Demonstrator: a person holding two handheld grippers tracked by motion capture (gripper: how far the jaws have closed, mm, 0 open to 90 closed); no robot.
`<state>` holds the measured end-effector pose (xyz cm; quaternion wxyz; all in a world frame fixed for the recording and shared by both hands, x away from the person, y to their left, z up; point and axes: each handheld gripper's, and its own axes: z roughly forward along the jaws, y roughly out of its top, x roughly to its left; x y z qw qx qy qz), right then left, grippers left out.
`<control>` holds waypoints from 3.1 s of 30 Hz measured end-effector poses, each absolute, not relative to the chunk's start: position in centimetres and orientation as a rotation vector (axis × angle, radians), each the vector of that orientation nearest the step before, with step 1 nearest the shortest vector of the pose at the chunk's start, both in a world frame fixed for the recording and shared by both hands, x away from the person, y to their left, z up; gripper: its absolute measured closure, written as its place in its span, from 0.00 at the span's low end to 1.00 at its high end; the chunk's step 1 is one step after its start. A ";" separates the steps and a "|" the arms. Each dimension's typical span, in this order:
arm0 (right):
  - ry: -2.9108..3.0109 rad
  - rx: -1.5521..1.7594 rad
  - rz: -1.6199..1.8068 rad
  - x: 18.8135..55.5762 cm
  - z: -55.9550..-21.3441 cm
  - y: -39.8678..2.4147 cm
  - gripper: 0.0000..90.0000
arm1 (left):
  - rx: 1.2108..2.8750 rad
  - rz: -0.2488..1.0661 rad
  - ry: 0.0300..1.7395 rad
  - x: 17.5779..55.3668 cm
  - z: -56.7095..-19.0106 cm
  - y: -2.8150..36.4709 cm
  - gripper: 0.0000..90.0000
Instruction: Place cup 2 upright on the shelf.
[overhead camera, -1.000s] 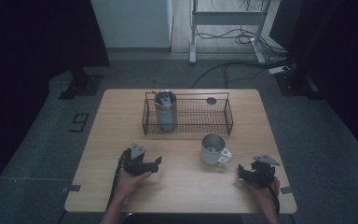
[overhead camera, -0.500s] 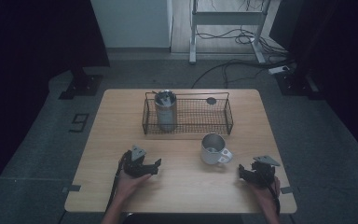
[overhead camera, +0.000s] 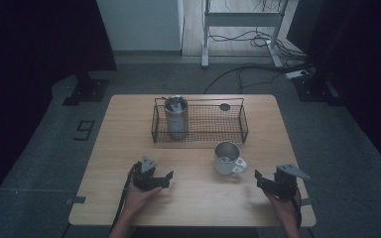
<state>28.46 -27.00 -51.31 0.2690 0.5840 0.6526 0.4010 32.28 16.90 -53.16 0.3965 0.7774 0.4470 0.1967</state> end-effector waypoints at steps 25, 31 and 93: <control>1.905 1.466 1.211 30.2 -46.8 -20.6 0.13 | 1.941 0.390 1.132 32.0 -52.4 17.8 0.14; 1.924 1.459 1.193 31.1 -46.6 -19.3 0.10 | 1.946 0.380 1.126 31.9 -52.5 17.8 0.14; 2.068 1.419 0.975 36.0 -49.1 -15.0 0.07 | 1.966 0.365 1.170 31.6 -53.3 18.3 0.15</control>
